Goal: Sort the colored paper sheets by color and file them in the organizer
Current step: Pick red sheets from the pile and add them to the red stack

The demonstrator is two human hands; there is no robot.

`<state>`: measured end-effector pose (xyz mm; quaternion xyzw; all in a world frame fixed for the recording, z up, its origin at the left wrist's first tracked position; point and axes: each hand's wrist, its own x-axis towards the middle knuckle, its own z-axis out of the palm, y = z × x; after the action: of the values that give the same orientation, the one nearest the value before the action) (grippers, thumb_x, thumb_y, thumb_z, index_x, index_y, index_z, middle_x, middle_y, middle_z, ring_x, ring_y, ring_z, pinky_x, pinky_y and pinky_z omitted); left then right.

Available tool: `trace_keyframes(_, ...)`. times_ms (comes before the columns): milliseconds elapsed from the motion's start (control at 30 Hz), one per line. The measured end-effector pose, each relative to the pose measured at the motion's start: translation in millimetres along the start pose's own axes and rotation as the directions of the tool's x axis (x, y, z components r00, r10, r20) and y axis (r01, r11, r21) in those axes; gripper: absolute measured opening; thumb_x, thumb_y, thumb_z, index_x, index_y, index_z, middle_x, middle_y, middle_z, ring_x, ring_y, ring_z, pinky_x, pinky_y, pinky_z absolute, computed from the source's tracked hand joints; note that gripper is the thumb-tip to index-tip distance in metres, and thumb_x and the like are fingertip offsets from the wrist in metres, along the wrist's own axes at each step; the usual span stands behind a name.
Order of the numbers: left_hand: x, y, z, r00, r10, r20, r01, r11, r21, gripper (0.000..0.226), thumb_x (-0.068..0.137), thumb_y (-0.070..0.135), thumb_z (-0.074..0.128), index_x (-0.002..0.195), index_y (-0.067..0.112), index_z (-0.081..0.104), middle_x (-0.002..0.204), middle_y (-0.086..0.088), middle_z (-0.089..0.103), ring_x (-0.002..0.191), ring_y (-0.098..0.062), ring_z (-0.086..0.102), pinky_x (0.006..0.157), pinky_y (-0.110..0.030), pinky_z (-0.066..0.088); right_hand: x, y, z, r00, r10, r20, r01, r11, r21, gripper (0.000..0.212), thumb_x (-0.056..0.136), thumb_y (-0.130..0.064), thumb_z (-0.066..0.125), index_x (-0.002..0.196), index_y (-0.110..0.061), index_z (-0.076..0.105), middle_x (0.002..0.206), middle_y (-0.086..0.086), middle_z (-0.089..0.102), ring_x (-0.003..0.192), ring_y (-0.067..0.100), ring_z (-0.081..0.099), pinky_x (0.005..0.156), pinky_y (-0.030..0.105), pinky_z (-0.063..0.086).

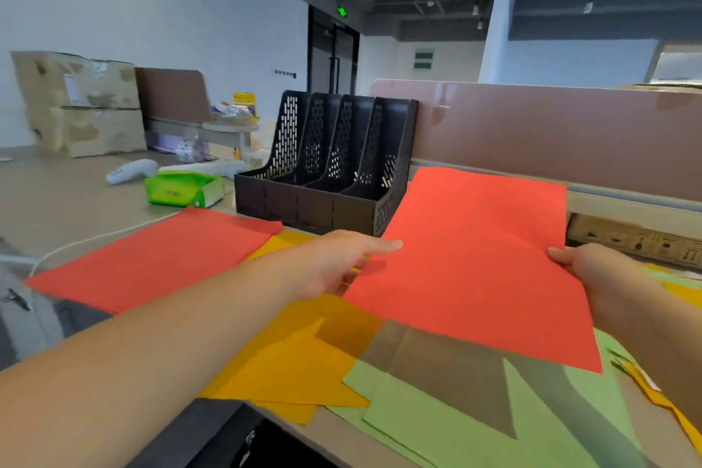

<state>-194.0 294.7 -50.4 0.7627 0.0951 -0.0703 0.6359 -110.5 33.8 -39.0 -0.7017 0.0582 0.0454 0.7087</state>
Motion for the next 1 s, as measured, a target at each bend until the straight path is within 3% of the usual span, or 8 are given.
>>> trace_keyframes(100,-23.2,-9.6,-44.2,0.998,0.0,-0.068,0.003,0.999,0.054,0.018,0.085,0.011,0.065,0.099,0.022,0.066,0.087,0.003,0.068,0.07,-0.009,0.06,0.051,-0.017,0.046,3.4,1.6,45.9,0.987,0.013,0.157,-0.03,0.994,0.107,0.022,0.1,-0.006,0.034,0.089,-0.011,0.053,0.048,0.003,0.061,0.03,0.008,0.053,0.032,0.016,0.043)
trace_keyframes(167,-40.5,-16.7,-75.3,0.987,-0.02,-0.162,0.027,0.999,0.042,0.022,0.084,0.003,0.064,0.097,0.021,0.065,0.083,0.002,0.067,0.066,-0.008,0.059,0.045,-0.016,0.044,4.1,1.5,80.8,0.967,0.026,0.255,-0.052,0.994,0.097,0.025,0.098,-0.005,0.034,0.081,-0.012,0.051,0.041,-0.001,0.057,0.029,0.006,0.051,0.032,0.013,0.042)
trace_keyframes(367,-86.0,-51.3,-158.9,0.841,-0.143,-0.522,0.1,0.989,-0.11,0.03,0.086,-0.001,0.064,0.094,0.025,0.049,0.08,-0.002,0.058,0.064,-0.01,0.052,0.043,-0.017,0.045,-5.3,29.0,181.1,0.863,0.151,0.482,0.011,0.949,-0.316,0.028,0.093,-0.009,0.053,0.066,-0.011,0.048,0.056,0.005,0.047,0.041,0.011,0.046,0.031,0.015,0.031)
trace_keyframes(500,-109.8,-75.7,-199.8,0.759,-0.197,-0.621,0.082,0.975,-0.209,0.034,0.087,-0.001,0.061,0.112,0.02,0.052,0.079,-0.002,0.057,0.064,-0.009,0.051,0.039,-0.013,0.044,-13.2,42.8,241.1,0.826,0.174,0.537,0.011,0.946,-0.324,0.014,0.093,-0.005,0.055,0.079,-0.008,0.054,0.065,0.007,0.052,0.052,0.013,0.049,0.032,0.014,0.039)
trace_keyframes(600,-124.3,-87.0,-221.4,0.693,-0.197,-0.694,0.065,0.975,-0.212,0.032,0.086,-0.002,0.061,0.111,0.017,0.055,0.077,-0.003,0.06,0.064,-0.011,0.055,0.052,-0.018,0.047,-17.9,44.6,276.2,0.823,0.197,0.533,0.001,0.938,-0.348,0.003,0.091,-0.005,0.058,0.09,-0.002,0.058,0.074,0.012,0.058,0.058,0.015,0.053,0.037,0.017,0.044)
trace_keyframes(800,-138.2,-87.0,-255.5,0.498,-0.094,-0.862,0.091,0.994,-0.055,0.033,0.083,-0.001,0.06,0.113,0.011,0.061,0.097,-0.008,0.058,0.083,-0.02,0.055,0.069,-0.03,0.047,-20.1,44.1,327.1,0.807,0.225,0.546,-0.038,0.942,-0.332,0.016,0.091,-0.004,0.057,0.107,-0.002,0.058,0.08,0.011,0.06,0.062,0.015,0.056,0.036,0.017,0.045)
trace_keyframes(900,-140.8,-76.4,-256.3,0.497,-0.053,-0.866,0.107,0.994,0.001,0.029,0.085,0.001,0.059,0.111,0.013,0.062,0.1,-0.009,0.058,0.088,-0.02,0.055,0.071,-0.03,0.049,-19.5,41.0,341.6,0.792,0.249,0.557,-0.121,0.959,-0.256,0.025,0.095,-0.002,0.05,0.12,-0.001,0.052,0.103,0.016,0.061,0.074,0.022,0.06,0.039,0.021,0.051)
trace_keyframes(1000,-134.7,-62.3,-245.2,0.526,-0.017,-0.851,0.123,0.991,0.056,0.025,0.085,0.002,0.058,0.105,0.015,0.063,0.095,-0.007,0.058,0.086,-0.017,0.055,0.064,-0.025,0.047,-15.7,40.2,340.2,0.805,0.247,0.539,-0.161,0.966,-0.202,0.033,0.098,-0.001,0.043,0.13,0.003,0.044,0.091,0.015,0.054,0.077,0.026,0.059,0.039,0.025,0.052)
